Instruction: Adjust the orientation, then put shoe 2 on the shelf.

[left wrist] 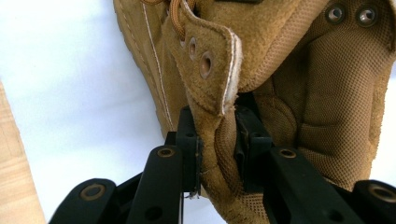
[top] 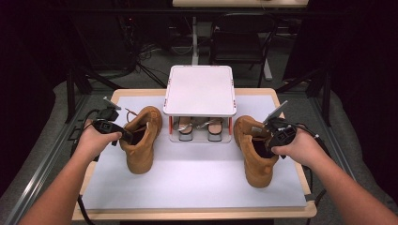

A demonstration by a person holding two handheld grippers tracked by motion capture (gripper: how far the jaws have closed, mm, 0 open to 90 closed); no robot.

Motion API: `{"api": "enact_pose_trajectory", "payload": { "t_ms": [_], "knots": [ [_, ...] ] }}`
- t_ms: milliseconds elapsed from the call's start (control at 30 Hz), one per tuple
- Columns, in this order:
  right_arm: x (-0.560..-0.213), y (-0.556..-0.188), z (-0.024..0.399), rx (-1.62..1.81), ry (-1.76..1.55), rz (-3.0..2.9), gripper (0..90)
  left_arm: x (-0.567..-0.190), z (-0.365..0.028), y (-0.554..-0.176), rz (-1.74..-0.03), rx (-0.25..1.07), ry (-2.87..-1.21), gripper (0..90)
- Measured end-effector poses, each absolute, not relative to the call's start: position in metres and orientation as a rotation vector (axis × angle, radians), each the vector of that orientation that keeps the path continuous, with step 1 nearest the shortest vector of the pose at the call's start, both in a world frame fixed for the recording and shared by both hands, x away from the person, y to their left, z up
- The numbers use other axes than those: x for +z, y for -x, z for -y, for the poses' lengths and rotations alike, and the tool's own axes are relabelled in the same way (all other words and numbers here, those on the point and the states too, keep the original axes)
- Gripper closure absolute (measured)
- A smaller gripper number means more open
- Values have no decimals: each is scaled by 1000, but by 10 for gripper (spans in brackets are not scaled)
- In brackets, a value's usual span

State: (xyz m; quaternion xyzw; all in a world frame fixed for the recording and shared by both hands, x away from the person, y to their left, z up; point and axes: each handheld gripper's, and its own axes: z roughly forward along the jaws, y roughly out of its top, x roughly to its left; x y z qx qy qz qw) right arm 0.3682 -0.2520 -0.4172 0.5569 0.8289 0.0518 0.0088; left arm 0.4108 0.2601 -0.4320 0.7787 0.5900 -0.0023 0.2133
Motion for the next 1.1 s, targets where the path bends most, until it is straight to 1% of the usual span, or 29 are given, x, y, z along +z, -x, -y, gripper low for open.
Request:
{"api": "enact_pose_trajectory", "payload": {
  "t_ms": [200,267,400,533,667,800,1100],
  "knots": [
    [-419,-365,254,166,-1797,-2512,706,-432,-267,-402,-1638,-27,-2180,749],
    [-419,-365,256,165,-1838,-2475,666,-432,-268,-402,-1645,-12,-2191,739],
    [-416,-365,257,187,-1857,-2452,592,-431,-266,-403,-1646,-6,-2206,675],
    [-412,-367,258,201,-1851,-2427,558,-429,-262,-404,-1654,12,-2247,634],
    [-413,-369,259,171,-1858,-2438,547,-426,-261,-405,-1670,13,-2268,598],
    [-418,-371,259,199,-1868,-2434,551,-426,-261,-406,-1675,8,-2274,586],
    [-424,-377,253,121,-1811,-2451,585,-432,-258,-409,-1633,9,-2325,596]
  ]
}}
